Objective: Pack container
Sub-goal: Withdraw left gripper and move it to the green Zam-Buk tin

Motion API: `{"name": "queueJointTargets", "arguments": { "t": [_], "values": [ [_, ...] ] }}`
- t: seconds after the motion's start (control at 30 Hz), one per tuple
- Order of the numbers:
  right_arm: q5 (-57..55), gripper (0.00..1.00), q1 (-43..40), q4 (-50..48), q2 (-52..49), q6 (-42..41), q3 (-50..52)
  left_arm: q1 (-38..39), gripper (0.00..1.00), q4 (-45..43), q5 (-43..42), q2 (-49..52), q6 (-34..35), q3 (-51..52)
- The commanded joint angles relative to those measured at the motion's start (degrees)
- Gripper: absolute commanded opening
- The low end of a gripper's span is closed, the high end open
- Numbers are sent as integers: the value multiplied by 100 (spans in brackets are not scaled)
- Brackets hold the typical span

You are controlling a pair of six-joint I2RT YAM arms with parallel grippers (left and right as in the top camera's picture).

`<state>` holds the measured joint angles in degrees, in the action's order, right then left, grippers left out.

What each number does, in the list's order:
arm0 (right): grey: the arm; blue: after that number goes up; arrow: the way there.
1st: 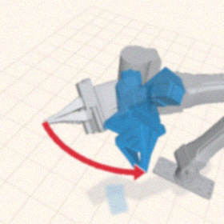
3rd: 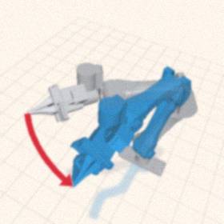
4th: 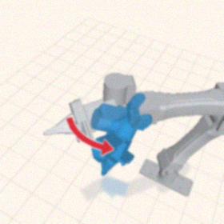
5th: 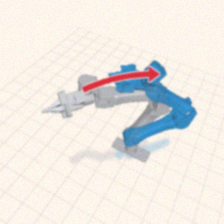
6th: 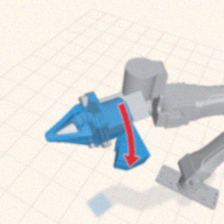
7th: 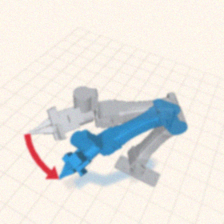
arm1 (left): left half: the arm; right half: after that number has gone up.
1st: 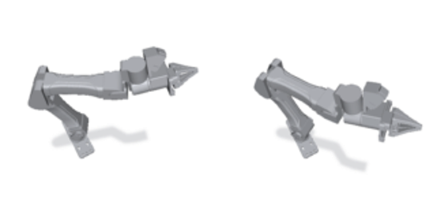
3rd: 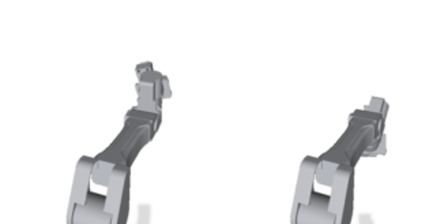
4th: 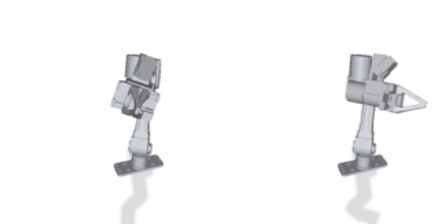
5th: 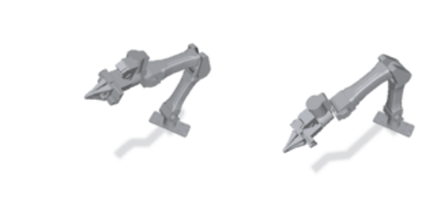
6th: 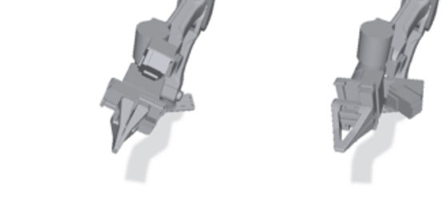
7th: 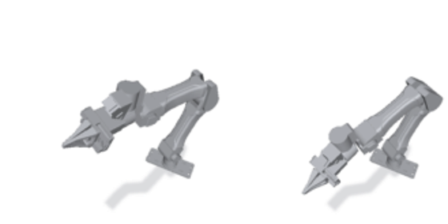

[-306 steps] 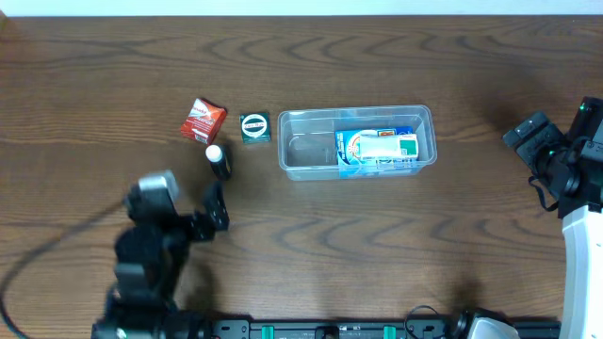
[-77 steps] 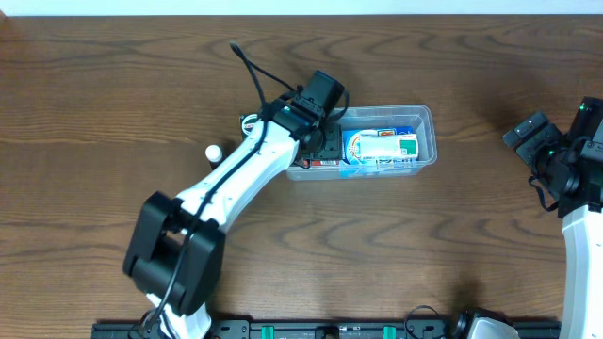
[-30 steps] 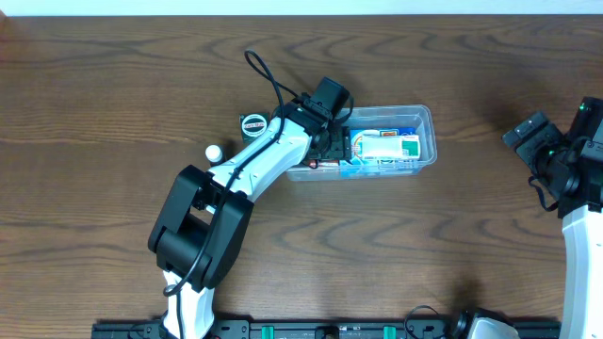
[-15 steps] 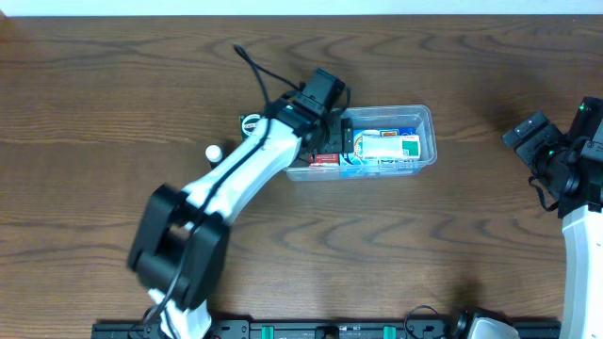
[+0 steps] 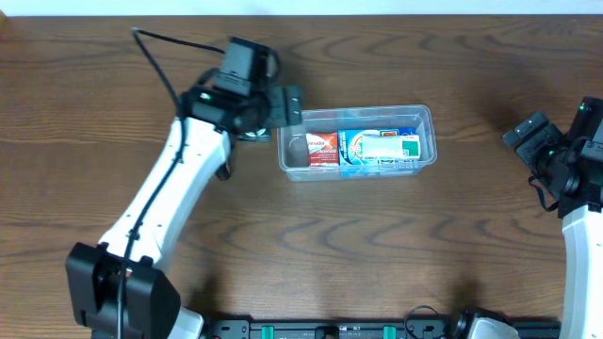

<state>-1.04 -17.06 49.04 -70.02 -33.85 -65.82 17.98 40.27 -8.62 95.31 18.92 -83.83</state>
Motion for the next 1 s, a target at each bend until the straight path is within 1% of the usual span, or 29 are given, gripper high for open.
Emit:
{"name": "queueJointTargets", "arguments": {
  "t": [0.0,0.13,0.3,0.47,0.7,0.97],
  "values": [
    [-22,99,-28,11,-11,70,-7,-396,98,-101,31,197,-302,-28],
    [-22,99,-28,9,-11,70,-7,-748,98,-476,33,492,-297,-28],
    [-22,99,-28,9,-11,72,-7,-841,98,-879,240,986,-236,-28],
    [-22,99,-28,9,-11,72,-7,-844,98,-914,621,1558,-247,-28],
    [-22,99,-28,9,-11,70,-7,-820,98,-981,632,2105,-260,-28],
    [-22,99,-28,11,-11,70,-7,-625,98,-1108,629,2302,-422,-28]
  ]
}}
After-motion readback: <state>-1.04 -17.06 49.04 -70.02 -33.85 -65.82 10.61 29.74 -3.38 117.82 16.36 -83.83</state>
